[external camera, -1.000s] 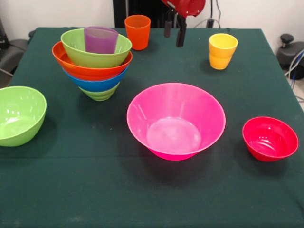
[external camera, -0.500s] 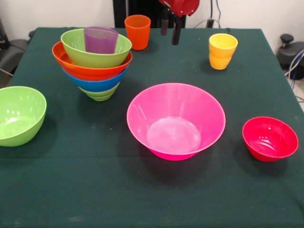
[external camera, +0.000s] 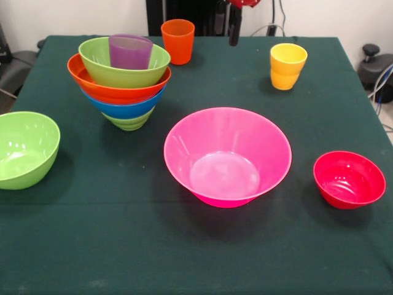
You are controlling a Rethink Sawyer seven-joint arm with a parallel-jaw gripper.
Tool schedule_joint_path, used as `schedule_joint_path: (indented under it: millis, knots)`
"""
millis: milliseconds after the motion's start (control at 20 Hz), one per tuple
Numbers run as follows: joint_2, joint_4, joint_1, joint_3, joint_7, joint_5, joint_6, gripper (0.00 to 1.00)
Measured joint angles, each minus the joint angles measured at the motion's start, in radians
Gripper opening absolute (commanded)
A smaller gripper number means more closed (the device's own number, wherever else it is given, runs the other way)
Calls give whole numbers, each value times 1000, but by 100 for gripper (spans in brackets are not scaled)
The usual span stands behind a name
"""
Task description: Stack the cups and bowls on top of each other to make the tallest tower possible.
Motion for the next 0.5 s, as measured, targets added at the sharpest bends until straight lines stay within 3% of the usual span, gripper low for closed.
schedule_joint_path:
  millis: [500]
  knots:
    - [-69, 25, -13, 1, 0, 0, 0, 100]
